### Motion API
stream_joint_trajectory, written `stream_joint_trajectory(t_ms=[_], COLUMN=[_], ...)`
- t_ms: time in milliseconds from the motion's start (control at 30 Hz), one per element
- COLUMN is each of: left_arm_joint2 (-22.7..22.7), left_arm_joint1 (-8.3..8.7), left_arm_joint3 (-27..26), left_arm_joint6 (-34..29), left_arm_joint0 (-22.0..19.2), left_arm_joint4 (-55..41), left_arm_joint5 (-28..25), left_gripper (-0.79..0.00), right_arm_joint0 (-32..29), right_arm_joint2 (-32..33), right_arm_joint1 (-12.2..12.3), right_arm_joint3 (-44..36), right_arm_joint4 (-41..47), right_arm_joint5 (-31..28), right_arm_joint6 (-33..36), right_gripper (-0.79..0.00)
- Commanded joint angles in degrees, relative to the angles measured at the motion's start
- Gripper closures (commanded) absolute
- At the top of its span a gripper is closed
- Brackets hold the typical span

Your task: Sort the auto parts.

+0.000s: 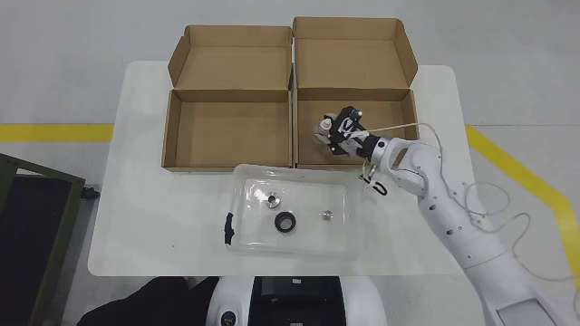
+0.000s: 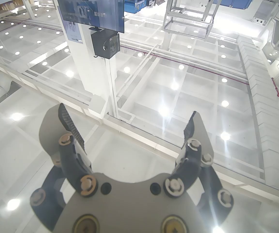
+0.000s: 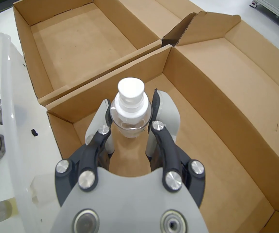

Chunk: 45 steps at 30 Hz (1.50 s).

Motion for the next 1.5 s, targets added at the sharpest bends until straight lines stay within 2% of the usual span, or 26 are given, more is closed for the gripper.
stream_joint_trajectory(t_ms=[0,33,100,133,233,267,500,900,1067,1467], left_arm_joint2=[0.0,0.0,0.0,0.0,0.0,0.0,0.0,0.0,0.0,0.0], left_arm_joint1=[0.0,0.0,0.0,0.0,0.0,0.0,0.0,0.0,0.0,0.0], left_arm_joint3=[0.0,0.0,0.0,0.0,0.0,0.0,0.0,0.0,0.0,0.0], left_arm_joint6=[0.0,0.0,0.0,0.0,0.0,0.0,0.0,0.0,0.0,0.0], left_arm_joint0=[0.0,0.0,0.0,0.0,0.0,0.0,0.0,0.0,0.0,0.0], left_arm_joint4=[0.0,0.0,0.0,0.0,0.0,0.0,0.0,0.0,0.0,0.0], left_arm_joint5=[0.0,0.0,0.0,0.0,0.0,0.0,0.0,0.0,0.0,0.0], left_gripper=[-0.785,-0.785,-0.785,-0.785,-0.785,-0.785,-0.785,-0.785,-0.785,-0.785], right_arm_joint0=[0.0,0.0,0.0,-0.2,-1.0,-1.4,-5.2,-14.7,-18.0,-24.5], right_arm_joint2=[-0.1,-0.2,-0.3,-0.3,0.4,0.9,5.8,13.4,13.9,12.2], right_arm_joint1=[-0.1,-0.1,-0.1,-0.1,0.0,0.1,1.4,4.1,4.8,5.8], right_arm_joint3=[0.1,0.1,-0.4,-0.8,-2.3,-3.1,-10.4,-30.7,-34.7,-40.9], right_arm_joint4=[-0.2,-0.4,-1.7,-2.0,-1.9,-1.9,-1.5,-1.9,-0.7,-7.7], right_arm_joint5=[0.1,0.2,0.8,1.0,0.8,0.6,-2.0,-10.8,-16.0,-17.4], right_arm_joint6=[0.0,0.1,0.3,0.3,-0.2,-0.3,0.6,10.0,12.3,17.0], right_gripper=[-0.372,-0.379,-0.579,-0.631,-0.773,-0.785,-0.785,-0.785,-0.785,-0.785])
